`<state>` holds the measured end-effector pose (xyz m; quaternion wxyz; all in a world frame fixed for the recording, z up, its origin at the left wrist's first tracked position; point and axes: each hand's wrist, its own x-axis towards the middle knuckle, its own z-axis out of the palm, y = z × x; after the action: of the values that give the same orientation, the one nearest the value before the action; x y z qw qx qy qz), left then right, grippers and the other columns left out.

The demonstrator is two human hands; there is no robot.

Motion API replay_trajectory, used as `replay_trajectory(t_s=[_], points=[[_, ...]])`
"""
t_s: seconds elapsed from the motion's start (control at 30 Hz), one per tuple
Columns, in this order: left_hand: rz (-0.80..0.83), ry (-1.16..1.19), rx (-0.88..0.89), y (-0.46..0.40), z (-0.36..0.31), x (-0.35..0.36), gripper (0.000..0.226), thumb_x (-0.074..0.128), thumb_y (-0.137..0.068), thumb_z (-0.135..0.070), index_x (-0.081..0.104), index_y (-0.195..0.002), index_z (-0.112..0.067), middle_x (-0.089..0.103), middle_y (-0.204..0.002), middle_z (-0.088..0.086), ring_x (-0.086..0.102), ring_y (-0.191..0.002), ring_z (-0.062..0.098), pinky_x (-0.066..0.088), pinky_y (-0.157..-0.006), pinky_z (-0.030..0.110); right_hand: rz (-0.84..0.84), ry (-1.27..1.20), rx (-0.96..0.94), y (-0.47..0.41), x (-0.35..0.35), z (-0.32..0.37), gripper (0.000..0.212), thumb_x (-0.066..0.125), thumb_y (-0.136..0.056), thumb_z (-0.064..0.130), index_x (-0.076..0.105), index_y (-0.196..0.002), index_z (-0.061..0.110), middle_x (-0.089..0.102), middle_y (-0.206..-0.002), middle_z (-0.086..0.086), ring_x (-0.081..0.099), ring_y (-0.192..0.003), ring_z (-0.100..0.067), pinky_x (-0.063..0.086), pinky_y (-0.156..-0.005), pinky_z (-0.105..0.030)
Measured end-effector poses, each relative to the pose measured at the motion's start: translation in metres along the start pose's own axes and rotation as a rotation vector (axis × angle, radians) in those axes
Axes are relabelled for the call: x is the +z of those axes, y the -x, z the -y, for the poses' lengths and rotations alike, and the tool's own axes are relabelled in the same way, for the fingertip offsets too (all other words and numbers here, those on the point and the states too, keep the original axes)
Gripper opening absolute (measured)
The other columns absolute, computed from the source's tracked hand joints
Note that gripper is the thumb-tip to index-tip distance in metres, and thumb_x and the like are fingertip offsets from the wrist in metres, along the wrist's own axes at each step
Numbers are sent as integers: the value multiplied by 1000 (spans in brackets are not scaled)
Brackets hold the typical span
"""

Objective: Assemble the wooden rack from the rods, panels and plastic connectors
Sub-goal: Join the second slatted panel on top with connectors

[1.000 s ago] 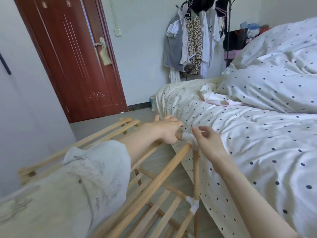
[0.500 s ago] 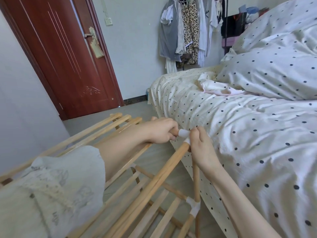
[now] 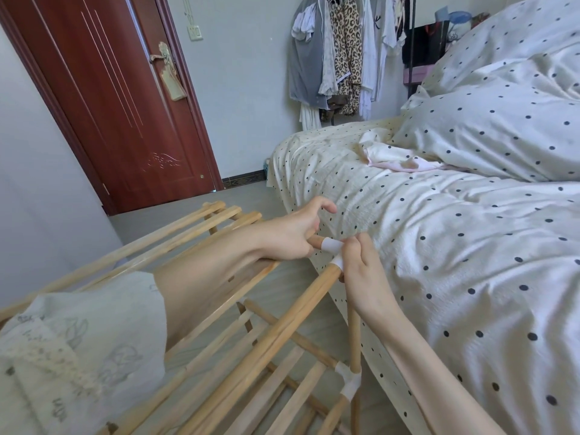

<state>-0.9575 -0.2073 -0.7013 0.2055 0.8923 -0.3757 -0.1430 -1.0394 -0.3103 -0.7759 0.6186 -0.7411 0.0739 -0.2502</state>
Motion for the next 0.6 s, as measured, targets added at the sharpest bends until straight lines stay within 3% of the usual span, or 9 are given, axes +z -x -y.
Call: replay_trajectory(t_s=[0.07, 0.13, 0.17, 0.23, 0.27, 0.33, 0.4, 0.5, 0.6], points=[[-35, 106, 19, 6, 0, 1, 67, 49, -82, 8, 25, -135, -27, 38, -100, 0, 49, -86, 18, 41, -74, 26, -3, -34, 12, 0, 2, 0, 22, 28, -98, 16, 37, -79, 12, 41, -71, 3, 40, -69, -15, 34, -68, -30], [-123, 197, 18, 12, 0, 3, 58, 54, -86, 0, 31, -134, -25, 42, -111, -1, 49, -107, 13, 38, -85, 19, -16, -65, 24, -2, 4, -1, 23, 30, -97, 15, 38, -76, 13, 43, -70, 2, 42, -69, -17, 37, -71, -33], [-216, 164, 17, 16, -1, 4, 47, 53, -88, -5, 37, -128, -24, 44, -113, -2, 47, -109, 10, 36, -84, 15, -19, -71, 28, -2, 4, -1, 23, 32, -95, 18, 38, -74, 13, 44, -69, 0, 43, -69, -18, 38, -71, -36], [-464, -115, -10, 27, 0, 1, 16, 47, -92, -15, 48, -107, -21, 48, -101, -5, 50, -97, 8, 36, -72, 14, -23, -74, 29, -1, 5, -2, 24, 33, -87, 31, 41, -74, 12, 47, -69, -2, 46, -70, -21, 41, -71, -40], [-511, -264, -56, 34, 0, -2, 11, 44, -95, -24, 51, -98, -18, 50, -92, -5, 53, -88, 11, 38, -65, 20, -26, -74, 26, -1, 5, -3, 26, 32, -82, 35, 42, -74, 13, 48, -69, -2, 47, -70, -21, 43, -72, -42], [-373, -471, -205, 49, -4, -4, 40, 33, -97, -45, 55, -90, -13, 55, -78, -1, 55, -74, 18, 40, -58, 30, -41, -83, 22, 0, 7, -4, 26, 31, -79, 38, 41, -73, 15, 48, -69, -1, 47, -70, -21, 45, -74, -46], [-193, -574, -299, 61, -10, 2, 53, 23, -96, -54, 52, -99, -10, 50, -71, 0, 48, -62, 15, 37, -52, 31, -72, -92, 24, 2, 10, -4, 28, 33, -84, 40, 38, -71, 16, 46, -67, 0, 46, -69, -21, 45, -76, -49], [-158, -485, -319, 65, -13, 12, 50, 20, -98, -51, 48, -106, -11, 38, -67, -4, 41, -51, 9, 33, -46, 27, -142, -118, 39, 7, 14, -4, 31, 34, -97, 34, 39, -71, 18, 47, -60, 12, 45, -69, -18, 40, -76, -41], [-276, -361, -271, 63, -2, 17, 43, 25, -98, -48, 42, -73, -17, 39, -64, -4, 41, -50, 11, 34, -49, 28, -179, -86, 14, 13, 17, -4, 32, 27, -100, 27, 38, -72, 15, 44, -64, 9, 42, -66, -7, 33, -73, -34]])
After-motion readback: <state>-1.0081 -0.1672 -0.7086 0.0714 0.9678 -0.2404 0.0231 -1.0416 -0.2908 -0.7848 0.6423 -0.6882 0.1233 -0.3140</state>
